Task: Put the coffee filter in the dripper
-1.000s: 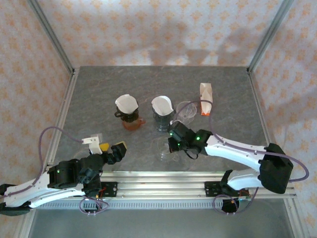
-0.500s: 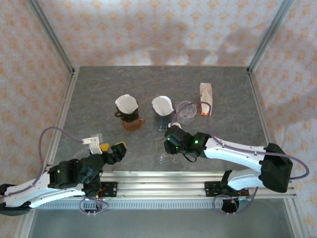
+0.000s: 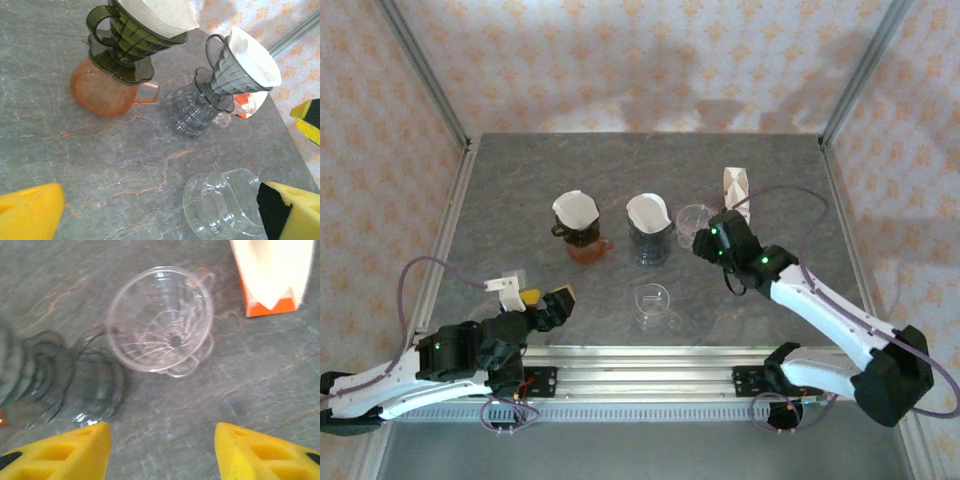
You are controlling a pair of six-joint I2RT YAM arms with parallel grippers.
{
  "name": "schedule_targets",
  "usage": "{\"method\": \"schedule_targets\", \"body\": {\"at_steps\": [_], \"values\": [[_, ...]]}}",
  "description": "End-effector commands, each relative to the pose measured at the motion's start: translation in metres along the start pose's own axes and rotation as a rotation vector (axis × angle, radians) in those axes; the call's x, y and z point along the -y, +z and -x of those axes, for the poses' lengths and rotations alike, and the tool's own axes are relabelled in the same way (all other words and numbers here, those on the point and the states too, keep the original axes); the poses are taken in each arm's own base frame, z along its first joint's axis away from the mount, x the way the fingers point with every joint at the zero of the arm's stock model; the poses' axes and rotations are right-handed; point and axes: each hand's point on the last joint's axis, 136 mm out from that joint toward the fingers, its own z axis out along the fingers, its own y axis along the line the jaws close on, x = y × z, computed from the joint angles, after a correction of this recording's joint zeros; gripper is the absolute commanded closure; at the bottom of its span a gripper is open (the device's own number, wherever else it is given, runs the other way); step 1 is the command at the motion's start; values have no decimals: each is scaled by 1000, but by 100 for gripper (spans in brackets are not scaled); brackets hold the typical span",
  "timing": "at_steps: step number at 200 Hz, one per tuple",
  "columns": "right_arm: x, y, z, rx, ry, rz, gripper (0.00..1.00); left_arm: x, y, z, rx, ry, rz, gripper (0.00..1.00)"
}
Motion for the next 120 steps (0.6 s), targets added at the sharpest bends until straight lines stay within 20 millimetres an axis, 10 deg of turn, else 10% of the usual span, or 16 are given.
{"method": "schedule_targets", "body": {"at_steps": [1,48,120], "values": [[9,29,29,-11,108,-43,41,-5,1,-1,8,-1,21,0],[18,72,53,-14,237,-64,41,-8,-1,2,19,-8,22,0],[42,123,17,-157,293,-181,55,-19,-7,7,50,-37,34,0]]}}
